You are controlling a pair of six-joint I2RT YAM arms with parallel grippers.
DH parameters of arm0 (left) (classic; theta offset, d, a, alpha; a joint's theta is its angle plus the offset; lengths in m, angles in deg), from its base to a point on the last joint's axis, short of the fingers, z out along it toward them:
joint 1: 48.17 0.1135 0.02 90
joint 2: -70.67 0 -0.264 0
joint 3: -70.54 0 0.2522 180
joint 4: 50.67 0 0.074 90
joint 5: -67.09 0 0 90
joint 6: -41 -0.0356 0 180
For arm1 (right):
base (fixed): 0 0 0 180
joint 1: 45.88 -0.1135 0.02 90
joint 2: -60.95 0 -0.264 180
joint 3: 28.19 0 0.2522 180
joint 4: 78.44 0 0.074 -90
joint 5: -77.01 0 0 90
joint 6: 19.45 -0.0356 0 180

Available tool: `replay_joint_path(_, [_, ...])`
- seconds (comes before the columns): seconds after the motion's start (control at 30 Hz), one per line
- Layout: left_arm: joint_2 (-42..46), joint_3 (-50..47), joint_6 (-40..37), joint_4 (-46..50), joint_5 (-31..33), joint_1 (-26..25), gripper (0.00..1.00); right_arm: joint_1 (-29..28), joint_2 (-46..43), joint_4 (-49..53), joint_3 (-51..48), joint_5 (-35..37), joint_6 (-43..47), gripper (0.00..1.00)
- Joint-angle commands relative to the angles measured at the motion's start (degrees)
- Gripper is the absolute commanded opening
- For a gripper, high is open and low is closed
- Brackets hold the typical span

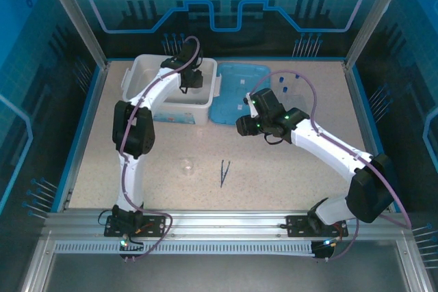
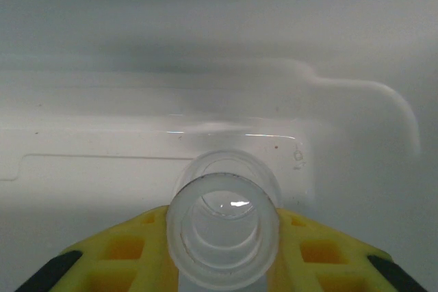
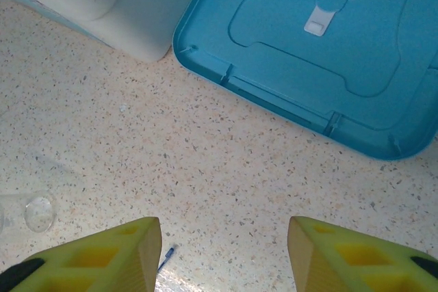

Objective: Organize the chemistry lab equipment

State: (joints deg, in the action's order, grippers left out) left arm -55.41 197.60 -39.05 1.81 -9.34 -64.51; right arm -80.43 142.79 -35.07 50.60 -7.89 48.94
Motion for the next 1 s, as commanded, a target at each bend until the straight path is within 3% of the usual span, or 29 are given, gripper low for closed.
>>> replay_joint_path(0.0, [-1.1, 2.7, -0.8, 0.7, -1.6, 0.3, 0.31, 0.8, -1.2, 1.3, 2.2, 0.7, 0.2, 0.53])
replay_joint_path(0.97, [-6.0, 6.7, -2.2, 5.5, -3.1, -2.3, 0.38, 0.9, -2.7, 0.5, 0.2, 0.8, -0.9, 0.53])
